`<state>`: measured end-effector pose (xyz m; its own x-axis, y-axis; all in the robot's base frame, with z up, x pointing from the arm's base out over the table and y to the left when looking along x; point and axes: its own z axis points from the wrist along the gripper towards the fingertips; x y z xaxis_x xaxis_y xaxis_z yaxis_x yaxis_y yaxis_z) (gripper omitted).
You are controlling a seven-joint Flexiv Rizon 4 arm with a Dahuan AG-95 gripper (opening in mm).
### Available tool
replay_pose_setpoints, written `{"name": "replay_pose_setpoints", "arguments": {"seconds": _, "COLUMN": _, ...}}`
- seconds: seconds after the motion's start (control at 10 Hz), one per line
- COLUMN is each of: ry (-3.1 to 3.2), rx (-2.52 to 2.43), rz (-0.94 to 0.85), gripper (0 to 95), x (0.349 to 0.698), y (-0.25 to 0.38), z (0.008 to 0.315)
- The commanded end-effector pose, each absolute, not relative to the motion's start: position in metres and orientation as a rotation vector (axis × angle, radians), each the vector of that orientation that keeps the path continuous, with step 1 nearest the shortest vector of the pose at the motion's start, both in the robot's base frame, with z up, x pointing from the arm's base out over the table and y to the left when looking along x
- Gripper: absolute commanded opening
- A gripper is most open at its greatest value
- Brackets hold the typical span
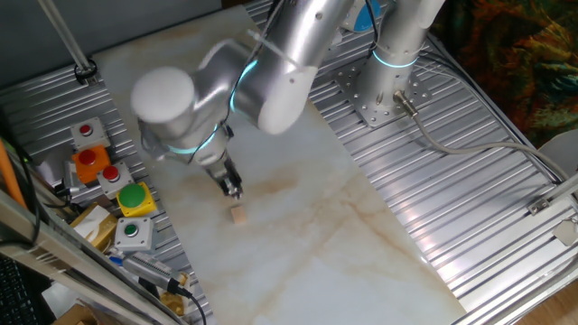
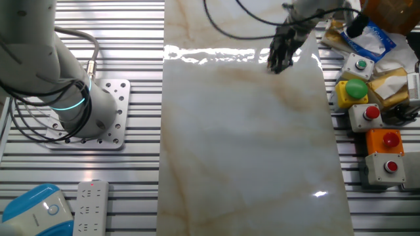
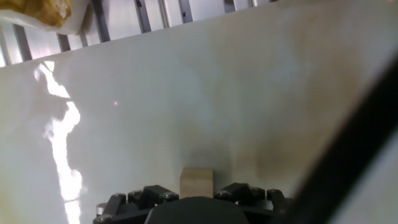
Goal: Pick up the small block on the left and move it to the right
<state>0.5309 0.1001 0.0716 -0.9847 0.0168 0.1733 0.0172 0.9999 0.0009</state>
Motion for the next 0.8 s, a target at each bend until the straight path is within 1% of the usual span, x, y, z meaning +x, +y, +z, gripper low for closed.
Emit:
{"name": "replay_pose_setpoints", "arguments": {"seconds": 0.1, "ry": -2.962, "rx": 0.017, "rz": -0.026, "gripper": 0.0, "x": 0.537, "y": 0.077, "z": 0.062}}
{"name": "replay_pose_setpoints", "arguments": {"seconds": 0.4, "ry": -2.979, "rx": 0.050, "rz": -0.022, "gripper": 0.0, "x": 0.538, "y": 0.066, "z": 0.056}}
{"name": "replay_pose_setpoints", "arguments": {"seconds": 0.8, "ry": -2.982, "rx": 0.055, "rz": -0.025, "gripper": 0.0, "x": 0.536, "y": 0.063, "z": 0.058}}
